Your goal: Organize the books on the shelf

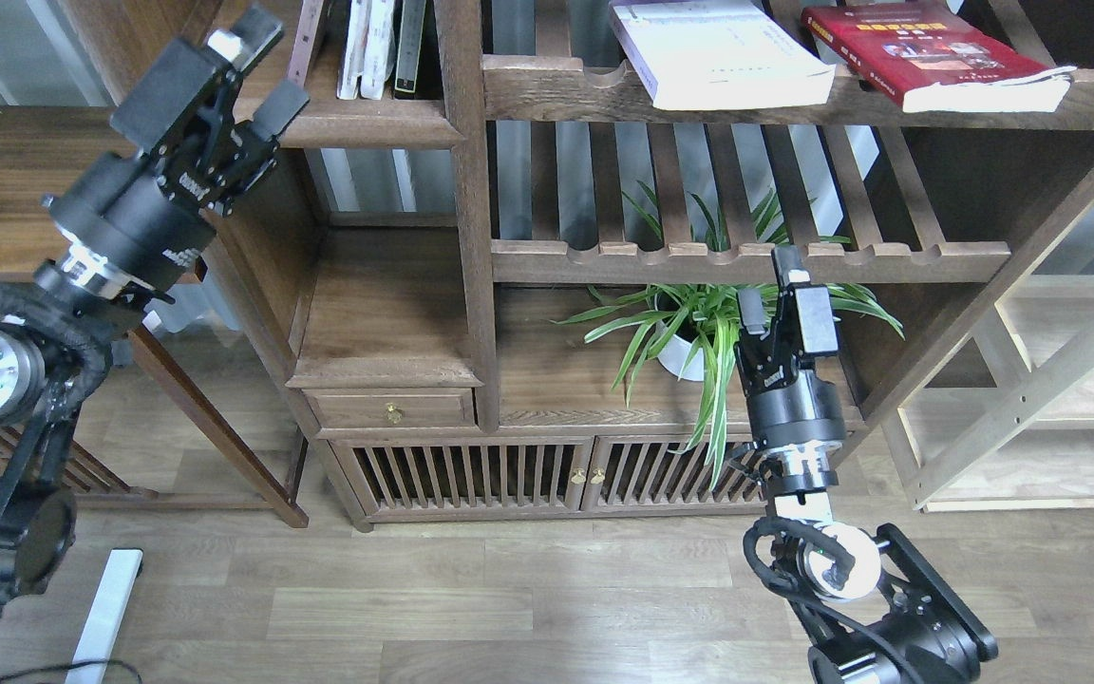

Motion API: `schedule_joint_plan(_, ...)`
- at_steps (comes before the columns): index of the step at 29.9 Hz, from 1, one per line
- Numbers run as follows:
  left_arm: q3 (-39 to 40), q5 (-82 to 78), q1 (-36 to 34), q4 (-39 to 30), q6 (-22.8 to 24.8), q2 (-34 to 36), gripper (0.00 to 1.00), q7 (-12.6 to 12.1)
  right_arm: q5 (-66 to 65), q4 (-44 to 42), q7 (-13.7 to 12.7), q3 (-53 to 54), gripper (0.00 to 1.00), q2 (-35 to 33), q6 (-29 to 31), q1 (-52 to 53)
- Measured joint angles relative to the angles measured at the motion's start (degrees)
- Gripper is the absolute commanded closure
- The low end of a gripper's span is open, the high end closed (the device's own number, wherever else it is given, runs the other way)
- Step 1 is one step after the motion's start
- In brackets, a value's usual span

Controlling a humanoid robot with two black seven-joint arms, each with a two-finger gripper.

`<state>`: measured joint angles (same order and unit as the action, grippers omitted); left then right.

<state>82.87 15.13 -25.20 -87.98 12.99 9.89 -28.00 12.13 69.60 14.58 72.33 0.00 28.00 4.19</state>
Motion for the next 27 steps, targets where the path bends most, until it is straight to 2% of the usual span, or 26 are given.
schedule_joint_plan(8,2.5,-2.1,2.8,1.1,-0.2,-6.3,0.01,0.0,-0.1,-0.4,0.1,0.5,0.01,0.0,0.0,3.2)
schedule_joint_plan(15,4.6,-2.8,3.7,0.2,-0.6,-6.8,0.01,0.0,-0.3,-0.4,0.2,-0.1,0.01,0.0,0.0,5.3)
schedule_joint_plan(27,6.3,-2.8,3.8,-0.2,-4.9,-7.4,0.01,0.0,-2.8,-0.3,0.4,0.4,0.01,0.0,-3.3,6.4)
